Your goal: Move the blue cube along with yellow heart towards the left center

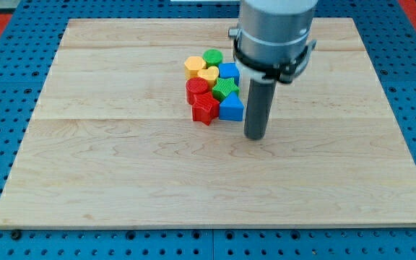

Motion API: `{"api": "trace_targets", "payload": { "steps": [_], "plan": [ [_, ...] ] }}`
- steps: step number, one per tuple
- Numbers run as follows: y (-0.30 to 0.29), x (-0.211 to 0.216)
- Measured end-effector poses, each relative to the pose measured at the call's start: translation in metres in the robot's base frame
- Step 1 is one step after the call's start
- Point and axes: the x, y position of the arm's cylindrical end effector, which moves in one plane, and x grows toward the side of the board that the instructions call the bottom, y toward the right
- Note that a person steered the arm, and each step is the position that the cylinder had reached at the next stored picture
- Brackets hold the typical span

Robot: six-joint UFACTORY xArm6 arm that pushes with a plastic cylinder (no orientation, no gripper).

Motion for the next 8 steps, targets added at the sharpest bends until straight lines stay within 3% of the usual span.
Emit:
{"api": "trace_targets", "payload": {
  "steps": [1,3,4,8],
  "plan": [
    [0.000,-0.061],
    [0.000,-0.077],
    [0.000,-0.112],
    [-0.018,-0.094]
  ]
}}
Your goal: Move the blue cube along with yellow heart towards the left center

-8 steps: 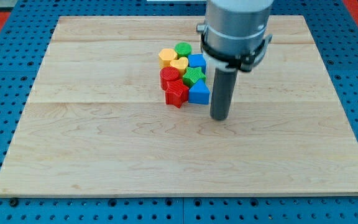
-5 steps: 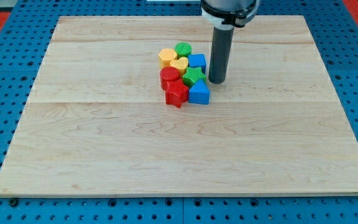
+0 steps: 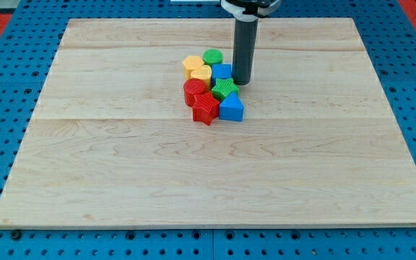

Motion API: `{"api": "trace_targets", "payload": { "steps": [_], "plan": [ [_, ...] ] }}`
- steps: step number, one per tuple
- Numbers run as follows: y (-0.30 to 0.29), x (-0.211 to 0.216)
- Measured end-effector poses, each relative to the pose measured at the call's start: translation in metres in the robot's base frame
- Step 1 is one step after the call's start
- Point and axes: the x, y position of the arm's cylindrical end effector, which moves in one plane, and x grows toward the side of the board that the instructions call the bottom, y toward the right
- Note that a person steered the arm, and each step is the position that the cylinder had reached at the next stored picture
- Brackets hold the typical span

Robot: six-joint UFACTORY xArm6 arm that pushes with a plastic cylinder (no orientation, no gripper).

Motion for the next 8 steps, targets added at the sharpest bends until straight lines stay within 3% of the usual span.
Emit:
{"api": "trace_targets", "payload": {
  "steps": [6,8],
  "plan": [
    [-0.063,0.013],
    [-0.114,-0.016]
  ]
}}
